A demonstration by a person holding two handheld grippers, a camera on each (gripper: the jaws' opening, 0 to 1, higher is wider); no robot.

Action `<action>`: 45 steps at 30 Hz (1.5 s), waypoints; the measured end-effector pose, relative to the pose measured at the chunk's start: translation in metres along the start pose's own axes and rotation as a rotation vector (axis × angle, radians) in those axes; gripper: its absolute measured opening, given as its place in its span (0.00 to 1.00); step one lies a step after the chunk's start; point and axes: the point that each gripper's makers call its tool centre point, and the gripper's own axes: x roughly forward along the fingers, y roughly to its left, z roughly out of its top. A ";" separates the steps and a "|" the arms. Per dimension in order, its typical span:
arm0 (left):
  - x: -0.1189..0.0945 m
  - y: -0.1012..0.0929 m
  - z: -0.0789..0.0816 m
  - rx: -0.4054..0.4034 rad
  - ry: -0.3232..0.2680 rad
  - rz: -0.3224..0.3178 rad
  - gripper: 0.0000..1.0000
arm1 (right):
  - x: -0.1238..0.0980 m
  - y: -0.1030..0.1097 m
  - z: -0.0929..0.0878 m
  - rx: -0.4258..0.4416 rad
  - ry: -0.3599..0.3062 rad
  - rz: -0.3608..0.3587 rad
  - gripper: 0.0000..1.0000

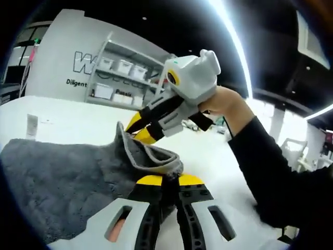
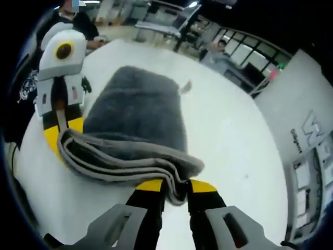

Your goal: Open the folded towel by lifting each exposed corner and separating the folded layers until the towel lies flat within the target outline without major curled edges

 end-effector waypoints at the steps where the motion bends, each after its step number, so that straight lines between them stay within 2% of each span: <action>1: 0.001 -0.001 -0.002 -0.001 0.008 -0.004 0.06 | 0.001 0.002 -0.003 0.004 0.007 0.003 0.13; 7: 0.008 -0.006 -0.019 -0.052 0.064 -0.025 0.07 | -0.004 0.007 -0.013 0.020 0.022 0.028 0.13; 16: 0.015 -0.014 -0.027 -0.070 0.104 -0.044 0.13 | -0.003 0.012 -0.025 0.049 0.076 0.042 0.15; 23: 0.017 -0.019 -0.032 -0.065 0.128 -0.071 0.21 | -0.013 0.015 -0.025 0.048 0.086 0.033 0.19; 27: 0.020 -0.025 -0.036 -0.062 0.148 -0.102 0.34 | -0.020 0.015 -0.028 0.042 0.097 0.014 0.31; 30: 0.021 -0.031 -0.035 -0.092 0.147 -0.128 0.45 | -0.026 0.012 -0.023 0.043 0.074 -0.011 0.42; 32: 0.022 -0.032 -0.035 -0.090 0.150 -0.133 0.49 | -0.030 0.005 -0.023 0.047 0.071 -0.035 0.52; 34: 0.022 -0.034 -0.035 -0.087 0.149 -0.139 0.54 | -0.033 -0.003 -0.025 0.053 0.080 -0.066 0.68; 37: 0.022 -0.039 -0.033 -0.079 0.137 -0.159 0.61 | -0.035 -0.012 -0.025 0.056 0.091 -0.118 0.86; 39: 0.021 -0.045 -0.032 -0.048 0.136 -0.177 0.65 | -0.036 -0.017 -0.024 0.055 0.090 -0.144 0.92; 45: 0.019 -0.046 -0.031 0.031 0.138 -0.175 0.75 | -0.042 -0.027 -0.029 0.058 0.110 -0.200 0.94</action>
